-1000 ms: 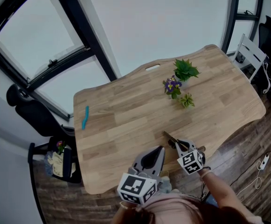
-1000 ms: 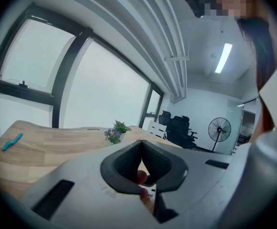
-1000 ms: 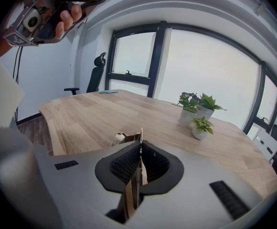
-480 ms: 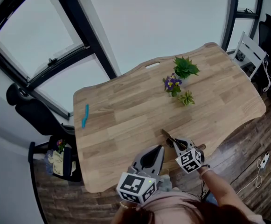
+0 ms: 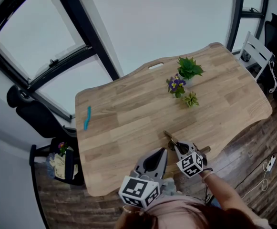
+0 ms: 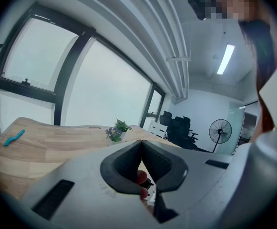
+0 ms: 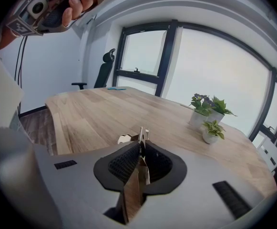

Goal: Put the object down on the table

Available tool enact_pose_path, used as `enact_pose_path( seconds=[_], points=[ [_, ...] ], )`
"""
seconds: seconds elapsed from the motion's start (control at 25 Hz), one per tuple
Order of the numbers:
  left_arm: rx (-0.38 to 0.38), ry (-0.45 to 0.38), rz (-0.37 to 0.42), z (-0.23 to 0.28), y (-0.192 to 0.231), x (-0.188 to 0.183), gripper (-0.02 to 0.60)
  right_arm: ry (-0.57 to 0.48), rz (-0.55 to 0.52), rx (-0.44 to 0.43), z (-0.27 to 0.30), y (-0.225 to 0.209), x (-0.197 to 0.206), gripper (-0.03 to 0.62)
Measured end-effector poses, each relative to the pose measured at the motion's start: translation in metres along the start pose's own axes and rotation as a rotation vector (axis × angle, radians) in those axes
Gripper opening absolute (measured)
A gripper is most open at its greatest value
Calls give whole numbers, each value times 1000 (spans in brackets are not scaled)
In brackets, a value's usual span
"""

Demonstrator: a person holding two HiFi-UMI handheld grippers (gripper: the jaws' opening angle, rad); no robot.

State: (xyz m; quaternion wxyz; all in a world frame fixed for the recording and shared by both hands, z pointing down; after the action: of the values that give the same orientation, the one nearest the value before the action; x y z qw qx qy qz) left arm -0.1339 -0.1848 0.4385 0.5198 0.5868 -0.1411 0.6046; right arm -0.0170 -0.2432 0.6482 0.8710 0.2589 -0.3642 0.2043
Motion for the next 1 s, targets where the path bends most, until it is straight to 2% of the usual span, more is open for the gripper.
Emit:
enact_pose_path(
  seconds=[0.52, 1.0],
  points=[
    [-13, 0, -18, -4, 3, 4, 2, 26, -61, -32, 8, 16, 0, 57],
    [-28, -7, -29, -10, 2, 5, 2, 48, -53, -64, 14, 25, 3, 98]
  ],
)
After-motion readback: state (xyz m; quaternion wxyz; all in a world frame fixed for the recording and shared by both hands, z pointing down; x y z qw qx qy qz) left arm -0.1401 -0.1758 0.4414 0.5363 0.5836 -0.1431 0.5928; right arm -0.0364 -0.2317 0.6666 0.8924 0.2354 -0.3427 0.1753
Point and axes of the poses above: the fingertips, and each gripper's own axes: z forward along the fingers, y to its left, x out of its underside, the point moved 6 cm from there along -z, backward along the fingers, and after that the axes turned 8 degrees about -z, right-handed, at the moved point
